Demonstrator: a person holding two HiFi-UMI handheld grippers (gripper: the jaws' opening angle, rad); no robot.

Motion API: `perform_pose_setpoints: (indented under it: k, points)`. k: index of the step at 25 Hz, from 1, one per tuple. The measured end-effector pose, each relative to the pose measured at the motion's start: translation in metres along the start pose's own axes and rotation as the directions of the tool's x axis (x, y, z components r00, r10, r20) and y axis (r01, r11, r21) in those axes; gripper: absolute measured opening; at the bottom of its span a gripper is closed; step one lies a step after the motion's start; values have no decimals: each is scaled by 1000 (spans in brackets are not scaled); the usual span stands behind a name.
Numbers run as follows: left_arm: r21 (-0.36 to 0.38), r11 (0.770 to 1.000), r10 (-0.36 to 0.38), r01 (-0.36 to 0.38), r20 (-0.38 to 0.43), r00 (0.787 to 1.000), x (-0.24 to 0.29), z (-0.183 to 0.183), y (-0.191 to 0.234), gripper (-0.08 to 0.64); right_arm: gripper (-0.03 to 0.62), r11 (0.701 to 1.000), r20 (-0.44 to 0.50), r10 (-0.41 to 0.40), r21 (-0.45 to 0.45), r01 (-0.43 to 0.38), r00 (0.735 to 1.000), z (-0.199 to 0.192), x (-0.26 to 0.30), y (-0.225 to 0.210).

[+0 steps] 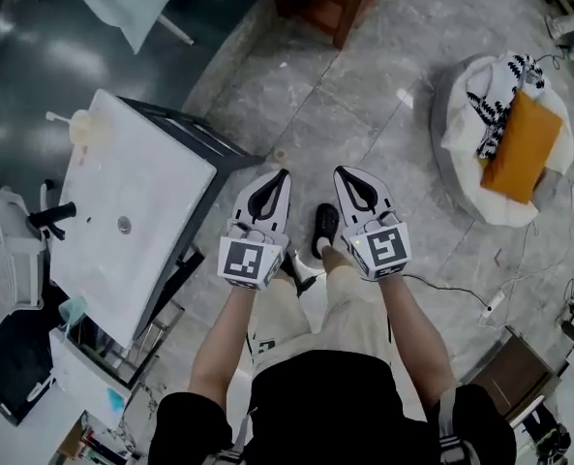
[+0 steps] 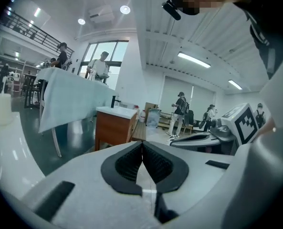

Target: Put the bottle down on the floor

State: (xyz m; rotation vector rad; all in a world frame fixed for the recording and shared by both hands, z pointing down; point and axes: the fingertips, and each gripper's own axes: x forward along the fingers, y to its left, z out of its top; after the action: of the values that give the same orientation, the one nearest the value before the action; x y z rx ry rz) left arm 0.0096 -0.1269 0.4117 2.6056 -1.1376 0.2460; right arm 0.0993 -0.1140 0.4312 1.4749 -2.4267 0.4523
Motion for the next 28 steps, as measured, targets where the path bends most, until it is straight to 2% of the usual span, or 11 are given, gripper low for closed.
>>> perform_pose_setpoints:
  k: [5, 10, 12, 16, 20, 28]
  points:
    - [-31, 999, 37, -37, 0, 999, -32, 85, -22, 20, 4, 997, 11, 67, -24, -67, 998, 88, -42, 14]
    - [-57, 994, 95, -93, 28, 995, -59, 139, -46, 20, 3, 985, 34, 152, -90, -148, 988, 151, -84, 27]
    - [-67, 992, 112, -109, 35, 993, -66, 149, -52, 20, 3, 982, 56, 168, -98, -162, 984, 168, -96, 25]
    - [-29, 990, 139, -138, 47, 989, -73, 164, -57, 20, 3, 983, 88, 170, -79, -163, 981, 188, -106, 16]
    - [-19, 988, 157, -156, 66, 985, -79, 174, -59, 20, 4, 982, 107, 189, -38, -186, 976, 195, -110, 16]
    - [-26, 982, 188, -186, 82, 979, -95, 180, -52, 20, 3, 976, 108, 213, -68, -207, 971, 209, -109, 29]
